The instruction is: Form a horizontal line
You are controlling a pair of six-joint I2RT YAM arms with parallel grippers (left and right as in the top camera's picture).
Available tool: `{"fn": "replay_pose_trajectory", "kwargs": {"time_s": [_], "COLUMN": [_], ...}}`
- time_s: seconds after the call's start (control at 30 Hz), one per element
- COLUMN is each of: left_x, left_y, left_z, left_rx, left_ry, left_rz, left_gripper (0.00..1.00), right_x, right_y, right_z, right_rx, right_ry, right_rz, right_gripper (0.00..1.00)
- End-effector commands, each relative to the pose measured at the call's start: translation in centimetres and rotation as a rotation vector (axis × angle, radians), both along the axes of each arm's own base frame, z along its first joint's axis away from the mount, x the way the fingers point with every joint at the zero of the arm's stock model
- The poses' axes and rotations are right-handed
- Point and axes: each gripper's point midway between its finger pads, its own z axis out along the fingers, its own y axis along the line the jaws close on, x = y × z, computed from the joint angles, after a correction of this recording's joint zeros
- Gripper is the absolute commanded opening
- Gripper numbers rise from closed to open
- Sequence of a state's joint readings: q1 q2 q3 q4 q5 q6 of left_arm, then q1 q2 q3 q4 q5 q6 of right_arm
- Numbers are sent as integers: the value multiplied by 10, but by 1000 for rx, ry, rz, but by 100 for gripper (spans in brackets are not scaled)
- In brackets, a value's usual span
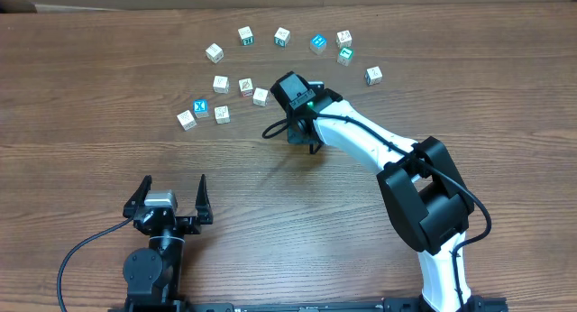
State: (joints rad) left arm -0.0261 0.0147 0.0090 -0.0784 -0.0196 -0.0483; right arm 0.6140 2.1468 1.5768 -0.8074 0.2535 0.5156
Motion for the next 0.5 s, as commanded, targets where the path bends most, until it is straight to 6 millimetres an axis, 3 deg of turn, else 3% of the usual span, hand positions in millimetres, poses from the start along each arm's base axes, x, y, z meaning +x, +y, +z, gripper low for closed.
{"fn": "replay_pose_trajectory", "kwargs": {"time_s": [0.0, 0.47], "left_x": [0, 0], "left_y": [0, 0], "left_z": [1, 1], "left_rx": [19, 19], "left_ry": [-9, -9], "left_rz": [1, 1], "left_gripper": [100, 100], "right_x": [9, 9], "right_y": [-14, -27], "right_z": [10, 8], "right_rx": [-15, -37], "right_ry": [-39, -13], "right_rz": [-42, -37], "right_gripper": [17, 18]}}
